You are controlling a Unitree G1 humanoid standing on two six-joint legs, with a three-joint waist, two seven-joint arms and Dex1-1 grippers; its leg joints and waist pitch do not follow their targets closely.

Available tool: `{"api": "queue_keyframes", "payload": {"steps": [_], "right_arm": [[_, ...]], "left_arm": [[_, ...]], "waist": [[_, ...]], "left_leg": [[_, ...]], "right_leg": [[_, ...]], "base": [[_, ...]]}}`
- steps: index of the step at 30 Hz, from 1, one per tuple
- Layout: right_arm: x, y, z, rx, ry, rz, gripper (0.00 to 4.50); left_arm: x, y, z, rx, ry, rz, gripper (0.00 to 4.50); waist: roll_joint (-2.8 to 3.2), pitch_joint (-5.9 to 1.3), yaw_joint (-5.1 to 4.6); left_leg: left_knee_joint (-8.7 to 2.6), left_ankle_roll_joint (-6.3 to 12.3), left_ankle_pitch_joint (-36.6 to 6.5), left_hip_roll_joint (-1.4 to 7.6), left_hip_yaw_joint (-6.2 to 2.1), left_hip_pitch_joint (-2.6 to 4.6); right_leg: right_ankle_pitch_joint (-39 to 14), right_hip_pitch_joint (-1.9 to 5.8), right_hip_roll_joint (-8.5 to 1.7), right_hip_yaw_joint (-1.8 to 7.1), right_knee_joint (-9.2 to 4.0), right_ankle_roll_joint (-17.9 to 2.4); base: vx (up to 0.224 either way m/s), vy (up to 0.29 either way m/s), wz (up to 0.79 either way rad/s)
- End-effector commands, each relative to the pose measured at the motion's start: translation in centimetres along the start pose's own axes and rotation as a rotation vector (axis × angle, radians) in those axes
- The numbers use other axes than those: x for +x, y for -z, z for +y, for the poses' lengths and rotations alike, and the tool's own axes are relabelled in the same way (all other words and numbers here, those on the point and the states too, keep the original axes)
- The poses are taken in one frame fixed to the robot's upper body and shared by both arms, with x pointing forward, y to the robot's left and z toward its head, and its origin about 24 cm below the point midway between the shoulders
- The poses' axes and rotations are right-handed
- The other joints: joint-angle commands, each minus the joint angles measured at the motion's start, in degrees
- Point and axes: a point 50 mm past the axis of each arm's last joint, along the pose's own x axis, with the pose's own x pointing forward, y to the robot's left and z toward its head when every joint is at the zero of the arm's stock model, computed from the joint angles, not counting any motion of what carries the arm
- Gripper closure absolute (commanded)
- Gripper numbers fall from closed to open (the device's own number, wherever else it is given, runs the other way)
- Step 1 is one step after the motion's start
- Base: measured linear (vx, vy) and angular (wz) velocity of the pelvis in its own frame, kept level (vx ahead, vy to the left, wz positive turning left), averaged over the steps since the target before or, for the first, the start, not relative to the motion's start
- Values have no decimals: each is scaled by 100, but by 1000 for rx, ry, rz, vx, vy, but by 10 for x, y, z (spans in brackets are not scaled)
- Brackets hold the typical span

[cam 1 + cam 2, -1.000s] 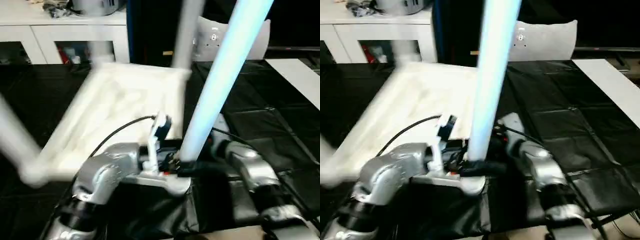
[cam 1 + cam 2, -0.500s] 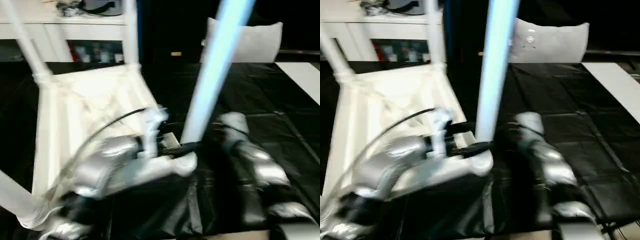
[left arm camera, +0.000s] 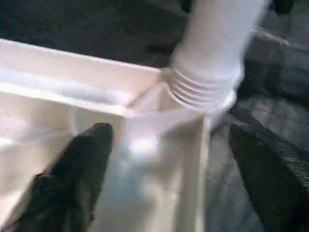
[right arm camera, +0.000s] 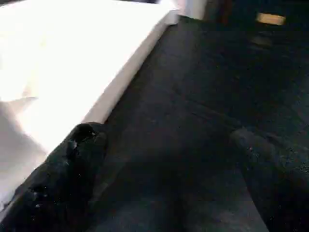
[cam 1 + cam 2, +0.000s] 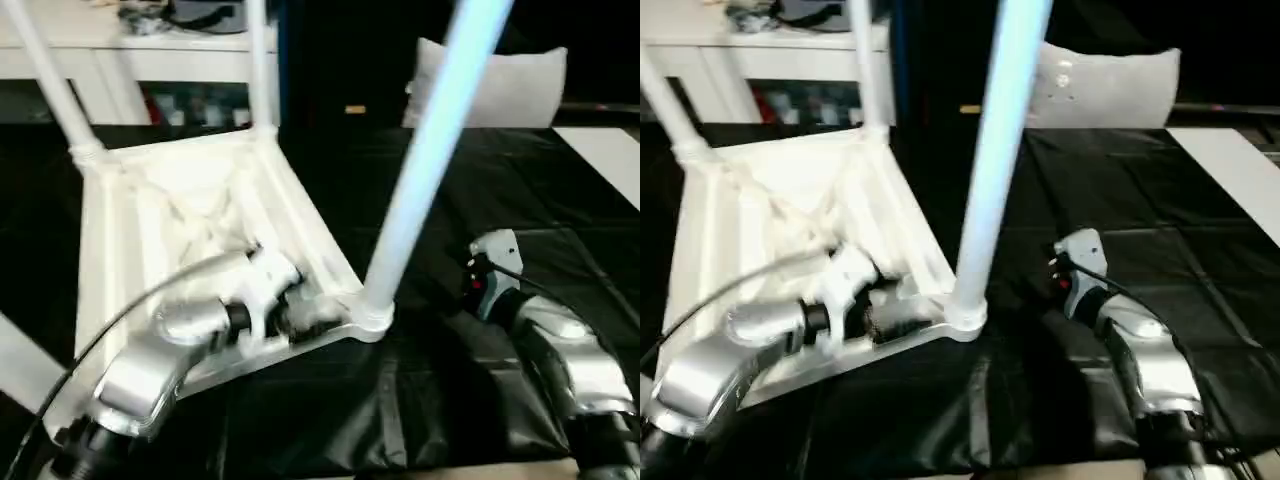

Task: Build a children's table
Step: Rotate table base, then rotate leg to tighten

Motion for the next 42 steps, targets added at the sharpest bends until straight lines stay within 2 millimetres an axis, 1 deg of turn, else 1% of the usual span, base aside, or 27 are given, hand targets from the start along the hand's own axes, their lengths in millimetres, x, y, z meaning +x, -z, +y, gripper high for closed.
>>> {"api": "queue_keyframes", "payload": {"steps": [1, 2, 3, 4, 5, 6, 11, 12, 13, 14, 15, 16, 17, 19, 20, 22, 23, 24, 26, 29, 31, 33, 34, 37, 39, 41, 42], "right_arm": [[-11, -3, 5, -23, -49, 37, 0], [-14, -3, 7, -27, -53, 46, 0], [-18, -5, 10, -28, -54, 53, 0], [-19, -5, 11, -25, -54, 56, 0], [-19, -5, 11, -25, -55, 57, 0], [-23, -6, 14, -25, -60, 68, 0], [-31, -8, 25, -53, -141, 79, 0], [-33, -8, 28, -55, -166, 85, 0], [-35, -8, 30, -53, -193, 92, 0], [-36, -9, 32, -54, -208, 96, 0], [-40, -9, 35, -57, -250, 110, 0], [-42, -10, 36, -59, -271, 119, 0], [-44, -11, 38, -61, -295, 127, 0], [-46, -11, 38, -58, -311, 134, 0], [-48, -12, 40, -51, -338, 144, 0], [-51, -13, 41, -47, -358, 151, 0], [-52, -13, 42, -44, -372, 157, 0], [-55, -13, 43, -43, -399, 174, 0], [-56, -13, 41, -48, -391, 181, 0], [-55, -14, 40, -48, -384, 181, 0], [-55, -14, 41, -45, -391, 184, 0], [-56, -13, 43, -31, -413, 195, 0], [-56, -13, 43, -31, -413, 195, 0], [-59, -12, 44, -26, -438, 213, 0], [-59, -13, 43, -18, -443, 216, 0], [-60, -13, 43, -17, -444, 216, 0], [-58, -13, 41, -27, -430, 204, 0]], "left_arm": [[-1, -2, -4, 7, -29, 13, 74], [0, -3, -6, -2, -28, 5, 86], [-1, -4, -9, -18, -19, 8, 86], [-2, -3, -10, -21, -13, 22, 92], [-2, -3, -10, -20, -12, 24, 92], [-3, -2, -12, -11, -5, 49, 119], [0, -3, -16, 11, 0, 64, 126], [1, -2, -16, 20, -3, 73, 146], [2, -1, -16, 29, -7, 85, 146], [3, -1, -16, 34, -7, 92, 167], [4, 1, -16, 45, -5, 107, 167], [4, 1, -15, 49, -3, 116, 177], [5, 3, -15, 50, -2, 130, 177], [5, 4, -15, 48, -1, 136, 198], [5, 5, -14, 46, -6, 143, 210], [5, 6, -13, 48, -10, 148, 224], [5, 6, -12, 50, -11, 153, 244], [6, 8, -12, 65, -6, 168, 254], [6, 8, -11, 72, -1, 172, 264], [7, 9, -9, 82, 12, 182, 300], [8, 10, -9, 92, 23, 190, 307], [8, 10, -7, 102, 27, 201, 332], [8, 10, -7, 102, 27, 201, 342], [9, 12, -5, 112, 26, 211, 346], [10, 13, -2, 122, 25, 216, 376], [10, 13, -2, 123, 25, 216, 386], [11, 13, 1, 143, 29, 214, 386]], "waist": [[-19, -320, 10], [-21, -319, 43], [-20, -316, 45], [-25, -327, 52], [-29, -325, 46], [-25, -311, 31], [-36, -298, 4], [-30, -301, 3], [-11, -302, 1], [-16, -298, -3], [23, -285, 2], [1, -290, -8], [13, -296, -4], [4, -296, -1], [18, -294, -1], [7, -296, 3], [27, -300, 7], [19, -310, 1], [16, -309, 4], [36, -313, 3], [36, -315, 3], [35, -315, 6], [60, -315, 11], [51, -322, 9], [51, -318, 4], [56, -314, 3], [35, -315, 3]], "left_leg": [[-417, 316, -1293, 165, -41, -30], [-416, 308, -1272, 166, -44, -23], [-424, 306, -1267, 164, -52, -39], [-422, 299, -1243, 163, -50, -35], [-429, 300, -1247, 161, -65, -53], [-426, 294, -1318, 148, -67, -51], [-400, 305, -1499, 113, -72, -38], [-403, 301, -1489, 111, -85, -51], [-401, 306, -1494, 112, -90, -43], [-401, 315, -1515, 113, -88, -41], [-397, 328, -1582, 108, -90, -31], [-396, 340, -1609, 101, -95, -44], [-397, 342, -1600, 100, -99, -47], [-389, 357, -1576, 98, -101, -57], [-386, 344, -1580, 94, -105, -56], [-381, 347, -1574, 98, -106, -60], [-379, 347, -1579, 95, -110, -59], [-381, 363, -1565, 100, -117, -68], [-385, 374, -1537, 98, -119, -79], [-372, 362, -1564, 90, -117, -62], [-376, 350, -1592, 96, -122, -64], [-378, 354, -1579, 96, -121, -70], [-375, 353, -1588, 91, -122, -62], [-371, 354, -1580, 90, -122, -66], [-377, 362, -1581, 91, -125, -70], [-374, 359, -1622, 91, -124, -57], [-370, 361, -1618, 85, -126, -63]], "right_leg": [[-2783, 286, -296, 283, -490, -444], [-2827, 290, -302, 289, -498, -373], [-2891, 292, -303, 280, -509, -320], [-2883, 291, -300, 279, -511, -299], [-2896, 294, -301, 269, -508, -279], [-3029, 281, -301, 254, -538, -224], [-3433, 246, -291, 215, -626, 44], [-3451, 258, -296, 204, -634, 74], [-3432, 248, -293, 204, -639, 96], [-3437, 243, -283, 203, -650, 110], [-3454, 235, -277, 201, -661, 131], [-3481, 244, -271, 187, -668, 155], [-3467, 249, -271, 185, -670, 161], [-3442, 247, -274, 181, -669, 158], [-3491, 249, -276, 165, -684, 162], [-3468, 251, -280, 167, -682, 163], [-3466, 251, -282, 162, -679, 154], [-3406, 260, -276, 157, -679, 143], [-3371, 267, -278, 164, -665, 151], [-3473, 248, -286, 148, -693, 150], [-3467, 252, -288, 148, -687, 145], [-3448, 257, -291, 147, -686, 134], [-3460, 255, -290, 143, -689, 137], [-3448, 265, -288, 135, -693, 164], [-3439, 262, -282, 133, -698, 169], [-3491, 255, -289, 127, -711, 164], [-3530, 255, -297, 122, -717, 177]], "base": [[0, 0, 0], [0, 0, 0], [0, 0, 0], [0, 0, 0], [0, 0, 0], [0, 0, 0], [0, 0, 0], [0, 0, 0], [0, 0, 0], [0, 0, 0], [0, 0, 0], [0, 0, 0], [0, 0, 0], [0, 0, 0], [0, 0, 0], [0, 0, 0], [0, 0, 0], [0, 0, 0], [0, 0, 0], [0, 0, 0], [0, 0, 0], [0, 0, 0], [0, 0, 0], [0, 0, 0], [0, 0, 0], [0, 0, 0], [0, 0, 0]]}}
